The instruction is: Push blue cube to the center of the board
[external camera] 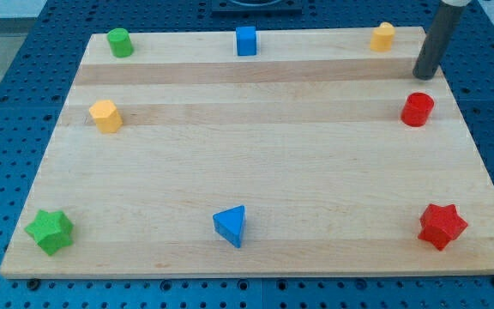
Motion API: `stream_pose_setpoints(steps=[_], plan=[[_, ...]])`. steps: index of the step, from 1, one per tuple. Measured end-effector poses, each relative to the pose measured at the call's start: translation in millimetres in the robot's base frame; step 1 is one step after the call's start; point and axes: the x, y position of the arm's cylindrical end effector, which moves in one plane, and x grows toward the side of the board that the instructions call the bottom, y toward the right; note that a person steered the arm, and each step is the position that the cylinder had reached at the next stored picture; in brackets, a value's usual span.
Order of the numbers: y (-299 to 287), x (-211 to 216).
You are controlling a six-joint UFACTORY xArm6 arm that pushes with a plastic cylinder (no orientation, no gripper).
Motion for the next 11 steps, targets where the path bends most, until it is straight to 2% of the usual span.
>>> stream_pose_setpoints(steps=[1, 2, 4, 6, 7, 9, 11], plan=[[-32.8, -5.5], [-40.5, -0.2], [-133.0, -2.8], [-142.6, -82.6], [-178.4, -117.3], [-261.4, -116.5], [-268.7, -116.3]])
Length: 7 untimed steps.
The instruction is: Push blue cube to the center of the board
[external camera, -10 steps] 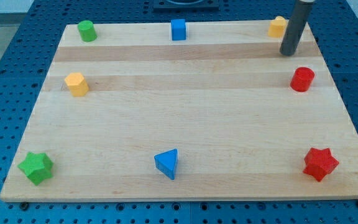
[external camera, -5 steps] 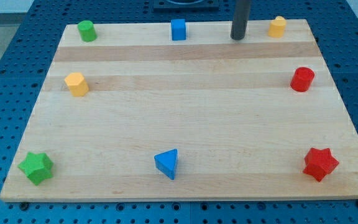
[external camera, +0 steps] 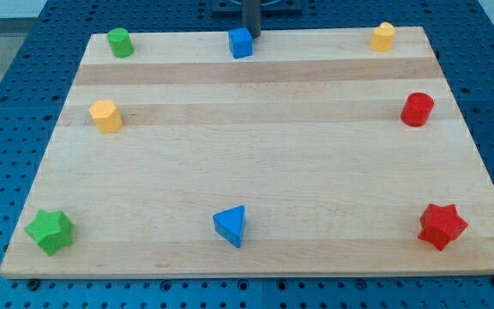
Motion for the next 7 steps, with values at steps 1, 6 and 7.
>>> stream_pose_setpoints(steps=[1, 6, 7], plan=[[-7.3, 6.2], [-103.7, 58.8], [-75.3, 63.7]])
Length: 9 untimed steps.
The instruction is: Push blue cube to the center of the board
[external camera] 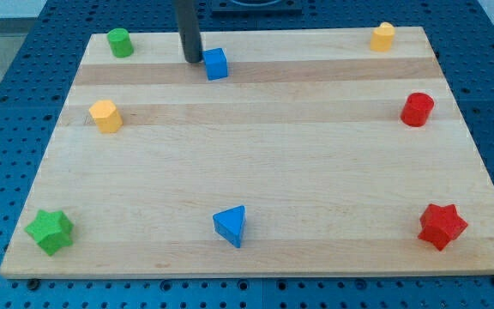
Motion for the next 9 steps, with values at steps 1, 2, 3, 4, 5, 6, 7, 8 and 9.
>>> stream_pose_setpoints(steps=[1, 2, 3, 4, 5, 6, 7, 8, 9], plan=[[22.8, -6.1], [24.8, -5.3], [24.8, 18.6], [41.9, 38.5], [69.2, 54.5], [85.0, 81.3], [85.0, 114.5], [84.3, 116.4], [64.0, 81.9]])
